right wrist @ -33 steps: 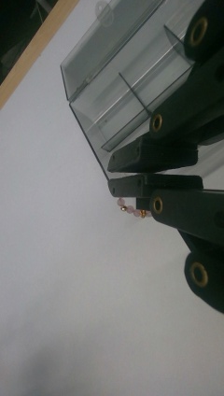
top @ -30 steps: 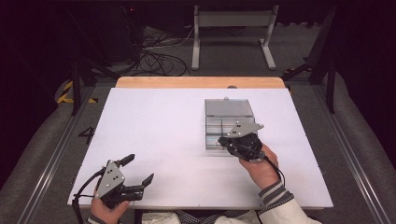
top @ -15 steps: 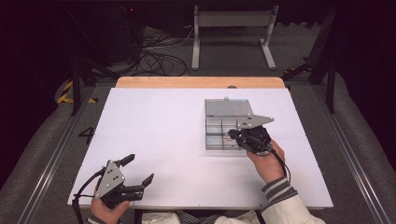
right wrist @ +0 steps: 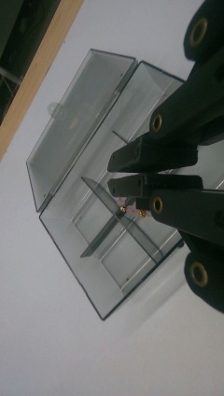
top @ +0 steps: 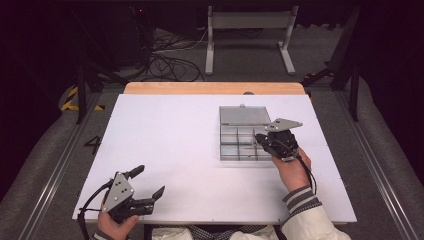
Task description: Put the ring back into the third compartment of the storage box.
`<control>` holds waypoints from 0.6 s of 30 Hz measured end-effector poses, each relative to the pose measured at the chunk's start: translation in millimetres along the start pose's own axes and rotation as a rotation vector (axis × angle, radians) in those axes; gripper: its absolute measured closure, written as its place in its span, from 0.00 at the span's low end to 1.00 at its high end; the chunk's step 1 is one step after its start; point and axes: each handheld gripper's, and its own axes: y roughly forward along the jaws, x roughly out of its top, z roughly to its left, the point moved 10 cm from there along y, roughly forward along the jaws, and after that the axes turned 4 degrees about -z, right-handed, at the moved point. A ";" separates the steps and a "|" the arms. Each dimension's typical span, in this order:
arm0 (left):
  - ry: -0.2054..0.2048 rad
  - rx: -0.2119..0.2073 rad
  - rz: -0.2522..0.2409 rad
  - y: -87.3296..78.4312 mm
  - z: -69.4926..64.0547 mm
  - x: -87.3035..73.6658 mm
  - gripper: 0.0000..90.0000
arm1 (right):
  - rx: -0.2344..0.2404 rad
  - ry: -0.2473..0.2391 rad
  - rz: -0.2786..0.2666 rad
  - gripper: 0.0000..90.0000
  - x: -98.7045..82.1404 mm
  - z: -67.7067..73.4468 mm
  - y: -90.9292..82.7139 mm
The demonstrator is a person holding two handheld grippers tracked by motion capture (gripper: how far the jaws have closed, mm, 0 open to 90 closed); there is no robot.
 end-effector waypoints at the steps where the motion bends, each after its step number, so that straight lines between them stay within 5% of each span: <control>1: 0.000 0.000 0.000 -0.1 0.0 0.0 0.16 | -0.007 0.002 0.000 0.96 -0.9 -2.7 0.4; 18: -0.003 0.000 0.005 1.1 -0.4 -0.8 0.16 | -0.106 0.050 -0.008 0.96 -11.5 -27.0 6.9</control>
